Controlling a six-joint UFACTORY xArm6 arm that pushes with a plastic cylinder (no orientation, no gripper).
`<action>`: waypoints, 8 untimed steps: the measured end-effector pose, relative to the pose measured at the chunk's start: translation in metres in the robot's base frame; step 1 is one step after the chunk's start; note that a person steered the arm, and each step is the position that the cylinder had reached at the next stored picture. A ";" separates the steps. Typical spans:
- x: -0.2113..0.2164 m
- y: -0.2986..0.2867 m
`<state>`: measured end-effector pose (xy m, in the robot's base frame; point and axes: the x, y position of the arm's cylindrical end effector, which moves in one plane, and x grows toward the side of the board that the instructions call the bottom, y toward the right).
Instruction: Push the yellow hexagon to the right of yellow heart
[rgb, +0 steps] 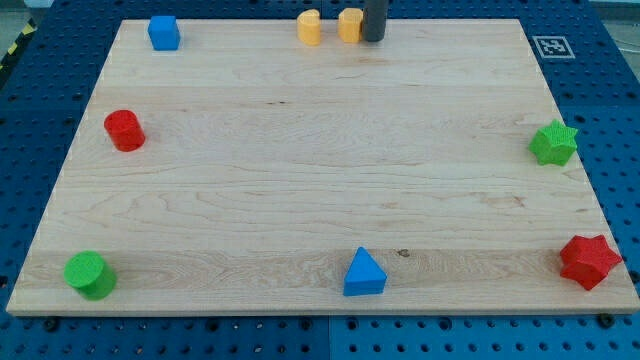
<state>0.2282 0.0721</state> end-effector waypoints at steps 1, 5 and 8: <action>0.000 0.015; -0.036 -0.017; -0.031 -0.020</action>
